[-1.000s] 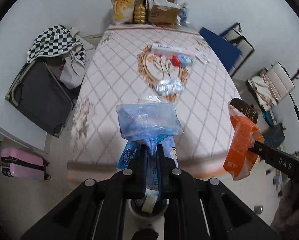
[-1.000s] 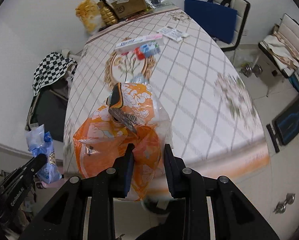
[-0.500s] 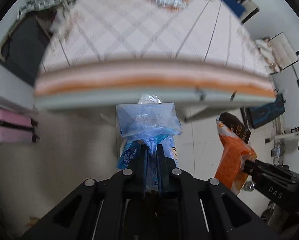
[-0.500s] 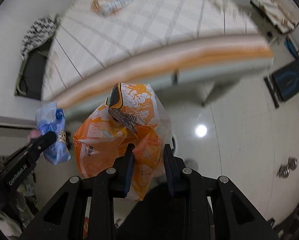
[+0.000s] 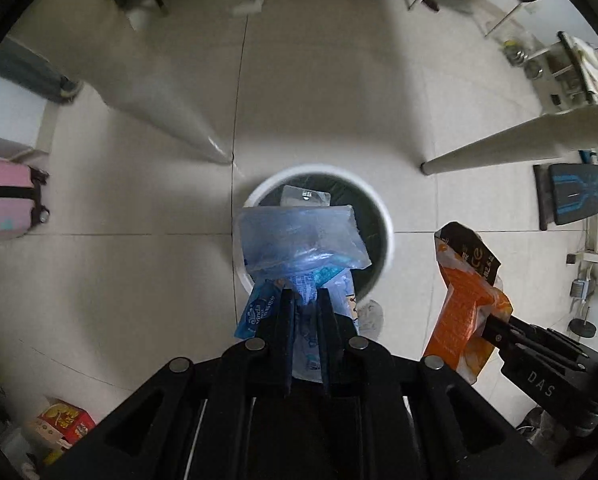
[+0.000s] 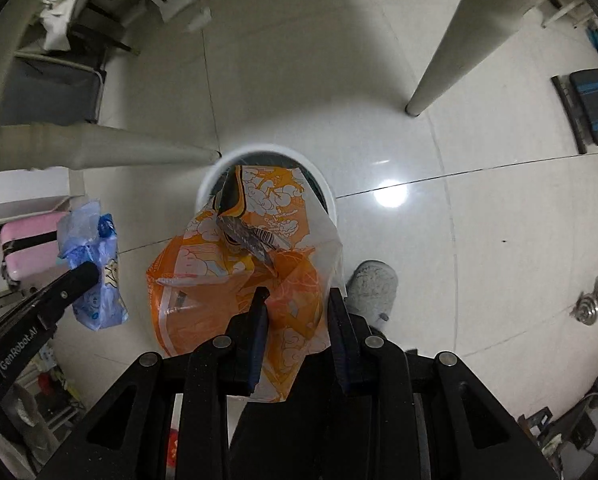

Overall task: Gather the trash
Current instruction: 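Carry both bags over the white bin and release them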

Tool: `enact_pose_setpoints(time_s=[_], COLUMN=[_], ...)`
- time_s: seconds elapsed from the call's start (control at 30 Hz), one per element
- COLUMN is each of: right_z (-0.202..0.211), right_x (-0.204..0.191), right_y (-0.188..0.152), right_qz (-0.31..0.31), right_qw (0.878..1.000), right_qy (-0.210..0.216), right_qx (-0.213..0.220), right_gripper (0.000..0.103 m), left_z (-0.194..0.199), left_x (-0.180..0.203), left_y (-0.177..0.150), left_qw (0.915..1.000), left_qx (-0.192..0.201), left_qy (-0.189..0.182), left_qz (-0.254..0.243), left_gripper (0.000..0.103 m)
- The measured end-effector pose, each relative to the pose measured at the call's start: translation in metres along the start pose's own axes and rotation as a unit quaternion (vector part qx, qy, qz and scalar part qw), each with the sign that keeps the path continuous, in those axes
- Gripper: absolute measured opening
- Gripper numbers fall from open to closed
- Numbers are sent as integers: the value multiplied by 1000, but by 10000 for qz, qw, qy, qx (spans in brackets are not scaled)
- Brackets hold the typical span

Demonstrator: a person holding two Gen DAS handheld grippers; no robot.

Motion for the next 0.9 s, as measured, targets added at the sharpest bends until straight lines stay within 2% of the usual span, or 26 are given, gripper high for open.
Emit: enact_pose_setpoints(time_s=[0.1,0.2,0.27,0.3,0.33,0.37,0.43,0.47,0.5,0.53,0.6,0.67,0.77,0.9], right_z=[-44,-78,-98,-107,-113,-121,-130,-133,-133,-135,-131,-126,-115,-106], right_x=[15,25,28,30,27,30,30,30,30,29,25,20,14,5], right_y=[8,23,31,32,34,34,37,37,37,37,37,37,38,39], right_qz=[-36,-102,-101,-80,-77,-67,-47,-58,-62,-63,-33,27,129,277], right_qw=[9999,9996,9993,9990,9990,9988,9984,9983,9981,9981,9982,9983,9987,9981], right_qy=[11,60,130,155,141,167,225,279,342,350,366,362,361,410], right_qx=[-131,-261,-350,-401,-424,-447,-520,-517,-516,-504,-472,-446,-346,-364], right_gripper=[30,31,34,34,39,45,49,56,60,63,70,83,98,100], left_z=[-38,-66,-79,-81,-83,-83,-84,-84,-82,-78,-71,-63,-54,-42], left_x=[1,0,-3,-3,-6,-8,-14,-18,-21,-25,-26,-32,-35,-40], left_y=[4,6,7,6,6,6,4,3,2,1,-1,-3,-6,-10], left_qw=[9996,9979,9970,9970,9970,9971,9971,9971,9973,9978,9984,9988,9989,9988], left_qx=[-216,-412,-475,-480,-462,-448,-458,-451,-452,-419,-351,-262,-168,-88], left_qy=[-180,-466,-532,-534,-524,-500,-453,-444,-393,-292,-152,-44,84,173], left_qz=[67,196,283,303,345,370,404,422,430,420,409,408,422,458], left_gripper=[10,15,32,54,70,73,77,83,98,102,102,102,102,102])
Point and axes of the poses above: each gripper's, at about its wrist camera, not at the fingertips, and z roughly against the way its jaws point, x to its right, y to its top, the point moved 3 cm from there along -z, roughly the way its jaws point, and after that the axes turned 8 degrees about y, right-handed, at the moved point
